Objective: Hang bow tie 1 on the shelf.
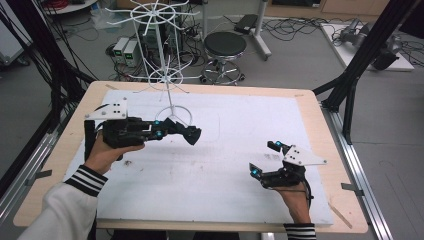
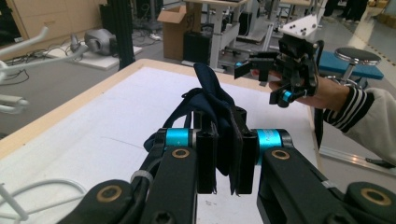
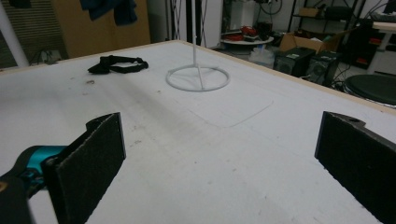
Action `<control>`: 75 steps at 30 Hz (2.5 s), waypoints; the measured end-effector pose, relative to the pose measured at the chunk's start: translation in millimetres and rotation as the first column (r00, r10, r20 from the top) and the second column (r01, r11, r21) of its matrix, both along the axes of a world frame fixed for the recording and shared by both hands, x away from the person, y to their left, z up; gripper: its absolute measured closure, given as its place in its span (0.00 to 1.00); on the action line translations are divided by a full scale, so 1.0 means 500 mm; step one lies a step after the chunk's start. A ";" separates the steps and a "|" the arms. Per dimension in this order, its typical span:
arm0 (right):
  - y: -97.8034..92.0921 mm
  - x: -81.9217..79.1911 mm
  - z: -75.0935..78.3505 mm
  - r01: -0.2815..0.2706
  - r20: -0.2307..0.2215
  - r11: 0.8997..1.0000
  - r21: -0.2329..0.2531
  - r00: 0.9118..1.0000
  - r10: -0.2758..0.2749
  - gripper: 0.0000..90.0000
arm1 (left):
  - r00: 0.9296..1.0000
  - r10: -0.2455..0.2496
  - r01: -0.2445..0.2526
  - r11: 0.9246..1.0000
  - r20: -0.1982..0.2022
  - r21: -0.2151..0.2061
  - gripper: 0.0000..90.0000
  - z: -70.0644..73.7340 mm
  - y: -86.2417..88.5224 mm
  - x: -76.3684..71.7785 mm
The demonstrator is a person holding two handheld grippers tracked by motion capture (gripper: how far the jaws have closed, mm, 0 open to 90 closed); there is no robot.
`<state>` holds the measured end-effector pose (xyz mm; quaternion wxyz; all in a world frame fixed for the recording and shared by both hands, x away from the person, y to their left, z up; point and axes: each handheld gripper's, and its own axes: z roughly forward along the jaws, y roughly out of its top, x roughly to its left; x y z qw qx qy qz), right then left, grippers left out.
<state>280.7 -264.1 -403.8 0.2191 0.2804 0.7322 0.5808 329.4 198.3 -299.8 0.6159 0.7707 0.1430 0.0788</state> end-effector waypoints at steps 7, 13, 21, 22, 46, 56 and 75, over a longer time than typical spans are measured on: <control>-0.021 -0.008 -0.015 0.036 0.000 0.998 0.047 0.999 -0.036 0.01 | 0.998 0.063 -0.063 0.998 0.002 -0.002 0.92 0.021 0.024 0.006; -0.032 -0.009 -0.028 0.059 -0.004 0.997 0.052 0.998 -0.059 0.01 | 0.995 0.097 -0.097 0.995 -0.002 0.004 0.92 0.031 0.042 0.008; -0.035 -0.011 -0.026 0.062 0.006 0.997 0.055 0.998 -0.063 0.01 | 0.990 0.137 -0.137 0.990 -0.014 0.018 0.92 0.039 0.060 0.007; -0.035 -0.011 -0.026 0.066 0.005 0.996 0.056 0.998 -0.066 0.01 | 0.990 0.141 -0.141 0.990 -0.017 0.019 0.92 0.040 0.062 0.007; -0.053 -0.046 -0.014 0.107 0.110 0.994 0.026 0.988 -0.110 0.01 | 0.971 0.233 -0.233 0.972 -0.053 0.004 0.92 0.053 0.083 0.036; -0.064 -0.068 -0.029 0.103 0.130 0.994 0.028 0.986 -0.105 0.01 | 0.962 0.266 -0.265 0.964 -0.059 0.018 0.92 0.067 0.070 0.053; -0.058 -0.068 -0.060 0.134 0.157 0.989 0.061 0.977 -0.143 0.01 | 0.940 0.324 -0.317 0.945 -0.104 0.081 0.92 0.088 0.042 0.091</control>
